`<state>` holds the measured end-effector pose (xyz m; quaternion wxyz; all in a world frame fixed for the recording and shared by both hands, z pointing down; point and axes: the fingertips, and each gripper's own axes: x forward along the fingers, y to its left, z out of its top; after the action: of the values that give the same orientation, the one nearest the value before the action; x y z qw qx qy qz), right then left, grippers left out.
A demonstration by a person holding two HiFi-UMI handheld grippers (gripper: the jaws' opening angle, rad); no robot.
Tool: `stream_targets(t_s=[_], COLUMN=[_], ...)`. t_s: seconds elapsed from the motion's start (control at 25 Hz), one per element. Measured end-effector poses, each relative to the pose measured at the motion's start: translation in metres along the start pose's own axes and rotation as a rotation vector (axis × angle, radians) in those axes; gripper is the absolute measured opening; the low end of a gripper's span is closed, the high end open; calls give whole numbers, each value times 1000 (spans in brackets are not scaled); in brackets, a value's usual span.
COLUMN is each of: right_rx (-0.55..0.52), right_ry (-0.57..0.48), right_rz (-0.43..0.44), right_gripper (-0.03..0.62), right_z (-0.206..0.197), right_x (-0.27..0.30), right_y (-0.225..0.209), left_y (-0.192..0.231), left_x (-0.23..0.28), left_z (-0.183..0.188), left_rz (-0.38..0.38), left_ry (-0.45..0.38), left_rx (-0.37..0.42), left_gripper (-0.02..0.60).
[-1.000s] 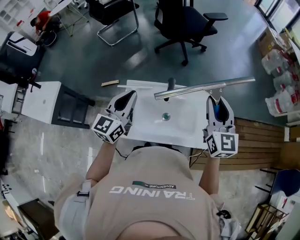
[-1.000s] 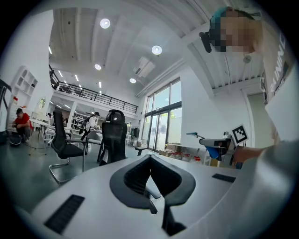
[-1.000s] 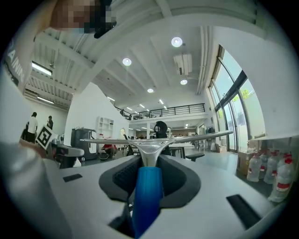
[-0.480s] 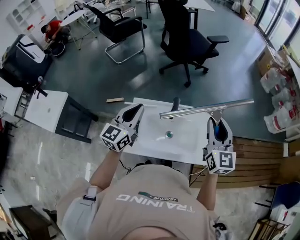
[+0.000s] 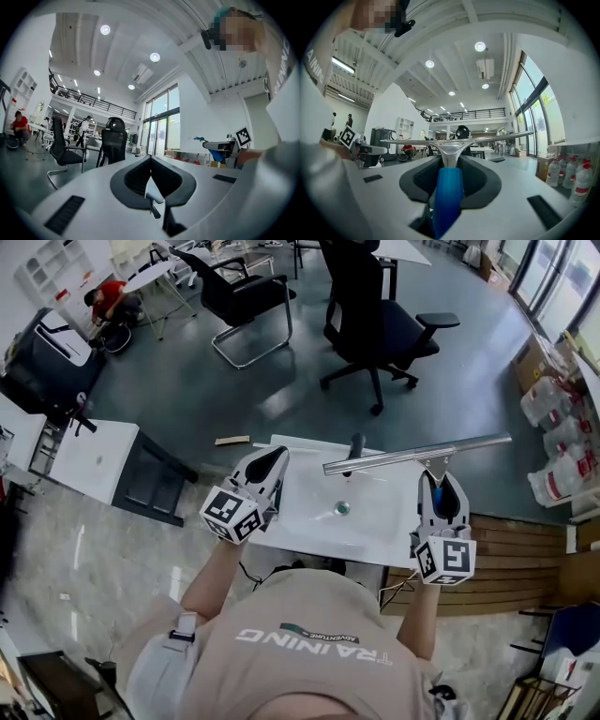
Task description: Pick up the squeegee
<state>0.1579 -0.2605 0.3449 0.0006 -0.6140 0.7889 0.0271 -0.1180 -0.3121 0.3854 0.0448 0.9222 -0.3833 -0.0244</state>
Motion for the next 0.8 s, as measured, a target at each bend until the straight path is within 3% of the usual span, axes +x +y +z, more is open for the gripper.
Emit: stream_targets(t_s=[0.8], right_rx=[13], right_ry=[11], right_rz=[12], right_gripper=[123], right_z=[-5], right_x=[8], right_y=[3], left_y=[2], left_x=[-2], left_z=[7], left_rz=[1], left_ry=[-9], left_rx=[15], left_gripper=[11])
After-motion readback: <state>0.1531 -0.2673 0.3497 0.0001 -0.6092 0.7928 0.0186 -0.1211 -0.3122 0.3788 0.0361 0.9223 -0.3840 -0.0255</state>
